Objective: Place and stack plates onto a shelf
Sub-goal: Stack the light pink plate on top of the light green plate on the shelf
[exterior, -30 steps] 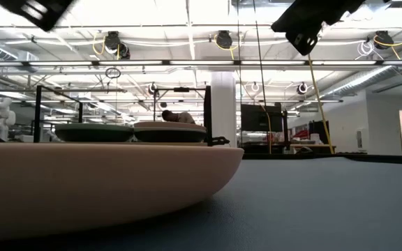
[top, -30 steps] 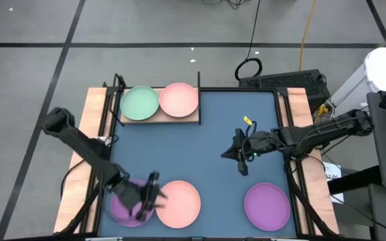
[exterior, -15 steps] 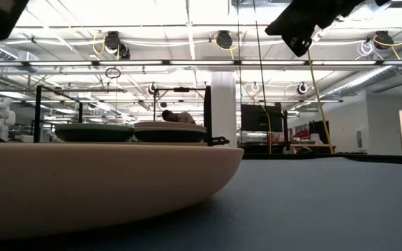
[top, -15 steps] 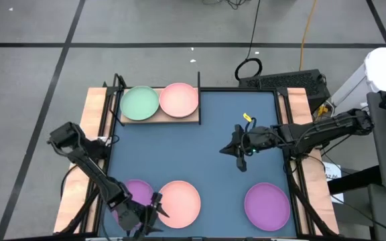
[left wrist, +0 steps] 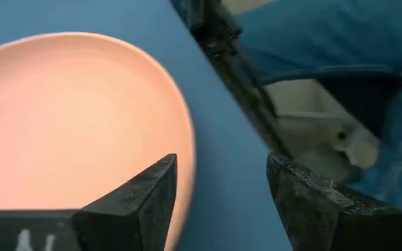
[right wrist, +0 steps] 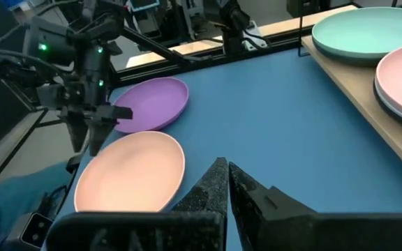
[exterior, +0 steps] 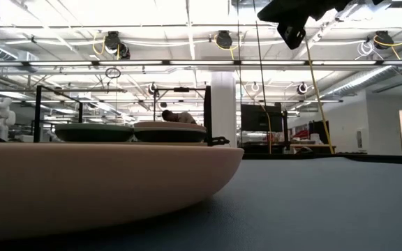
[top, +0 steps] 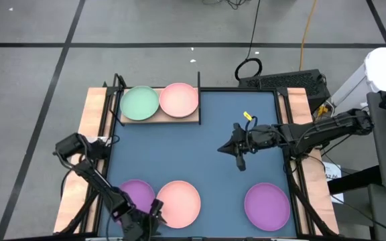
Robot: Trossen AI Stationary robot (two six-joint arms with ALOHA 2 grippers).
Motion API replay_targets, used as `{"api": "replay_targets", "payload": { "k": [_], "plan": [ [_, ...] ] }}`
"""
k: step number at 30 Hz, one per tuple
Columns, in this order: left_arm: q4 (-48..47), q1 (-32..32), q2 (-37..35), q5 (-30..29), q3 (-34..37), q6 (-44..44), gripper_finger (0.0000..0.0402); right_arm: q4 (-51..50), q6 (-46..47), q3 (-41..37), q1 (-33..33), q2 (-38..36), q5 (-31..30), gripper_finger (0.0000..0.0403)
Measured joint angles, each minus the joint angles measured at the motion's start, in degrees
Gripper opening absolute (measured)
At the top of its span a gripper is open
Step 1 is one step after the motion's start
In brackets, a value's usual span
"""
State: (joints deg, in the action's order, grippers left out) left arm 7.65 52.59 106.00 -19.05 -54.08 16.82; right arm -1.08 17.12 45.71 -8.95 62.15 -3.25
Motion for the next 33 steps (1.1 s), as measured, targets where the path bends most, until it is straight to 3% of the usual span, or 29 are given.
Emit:
{"api": "replay_targets", "payload": {
  "k": [6, 14, 24, 33],
  "plan": [
    [-0.2, -0.3, 0.9, -4.0, 0.0, -5.1, 0.0198, 0.0, 0.0, 0.0, 0.0, 0.0, 0.0, 0.0000],
    [-4.4, -0.1, 0.8, -2.9, 0.0, -7.6, 0.0138, 0.0, -0.2, 0.0, 0.0, 0.0, 0.0, 0.0000],
    [-6.5, 0.1, 0.8, -2.5, 0.0, -11.5, 0.0092, 0.0, 0.0, 0.0, 0.0, 0.0, 0.0, 0.0000],
    [-5.5, 0.1, 0.8, -4.9, 0.0, -19.3, 0.0012, 0.0, 0.2, 0.0, 0.0, 0.0, 0.0, 0.0000]
  ]
}}
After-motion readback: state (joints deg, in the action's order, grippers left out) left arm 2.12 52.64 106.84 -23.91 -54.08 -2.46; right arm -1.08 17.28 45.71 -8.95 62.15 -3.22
